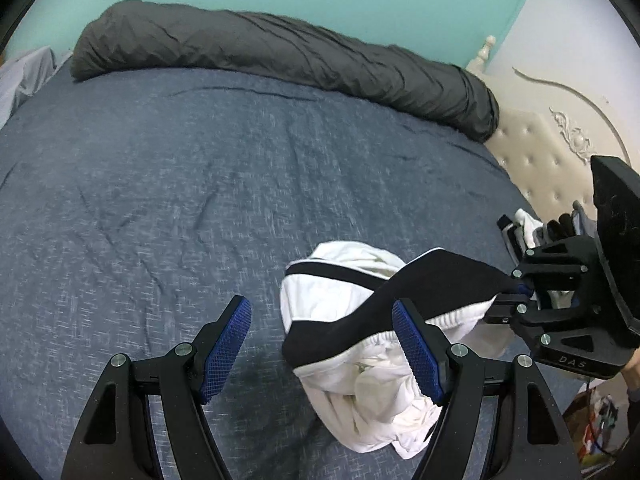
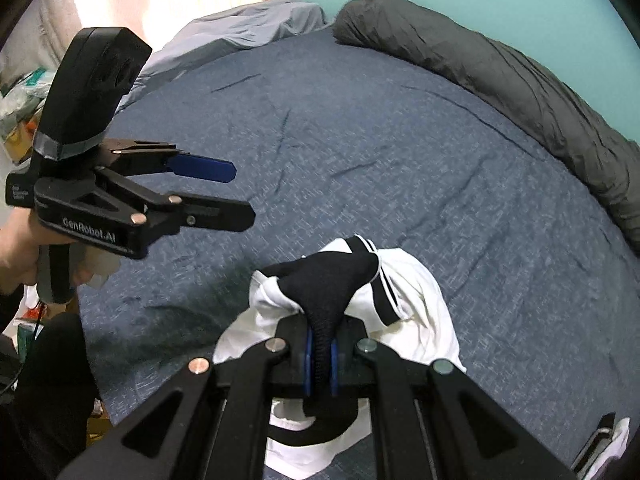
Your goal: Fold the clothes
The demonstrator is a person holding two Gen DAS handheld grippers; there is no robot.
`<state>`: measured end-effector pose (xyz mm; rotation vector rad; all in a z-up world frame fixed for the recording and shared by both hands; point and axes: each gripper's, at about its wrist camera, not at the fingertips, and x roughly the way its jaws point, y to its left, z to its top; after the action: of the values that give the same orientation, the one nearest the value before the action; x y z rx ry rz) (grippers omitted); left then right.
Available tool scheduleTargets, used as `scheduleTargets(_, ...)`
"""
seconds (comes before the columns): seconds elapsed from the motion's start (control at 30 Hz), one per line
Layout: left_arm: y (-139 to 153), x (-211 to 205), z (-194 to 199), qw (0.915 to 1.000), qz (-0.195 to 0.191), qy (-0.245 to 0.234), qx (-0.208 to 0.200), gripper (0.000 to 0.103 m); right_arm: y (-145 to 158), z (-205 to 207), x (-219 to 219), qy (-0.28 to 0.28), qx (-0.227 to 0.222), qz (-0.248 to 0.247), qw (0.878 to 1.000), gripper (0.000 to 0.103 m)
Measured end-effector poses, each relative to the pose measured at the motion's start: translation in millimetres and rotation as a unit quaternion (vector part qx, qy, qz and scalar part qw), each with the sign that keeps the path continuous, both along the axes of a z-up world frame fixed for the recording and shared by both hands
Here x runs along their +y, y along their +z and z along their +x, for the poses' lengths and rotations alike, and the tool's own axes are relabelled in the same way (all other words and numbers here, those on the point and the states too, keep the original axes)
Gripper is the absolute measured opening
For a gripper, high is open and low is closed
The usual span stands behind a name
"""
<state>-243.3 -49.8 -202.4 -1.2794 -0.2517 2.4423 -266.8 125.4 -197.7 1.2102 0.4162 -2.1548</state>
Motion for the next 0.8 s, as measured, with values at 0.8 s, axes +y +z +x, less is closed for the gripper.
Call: scheduleTargets(0.8,-40.1,51.0,-12.7,0.9943,-0.034,-0.099,-0.018,0.077,-25.8,11.5,20.6,0.011,-0.013,0.02,1.0,0.006)
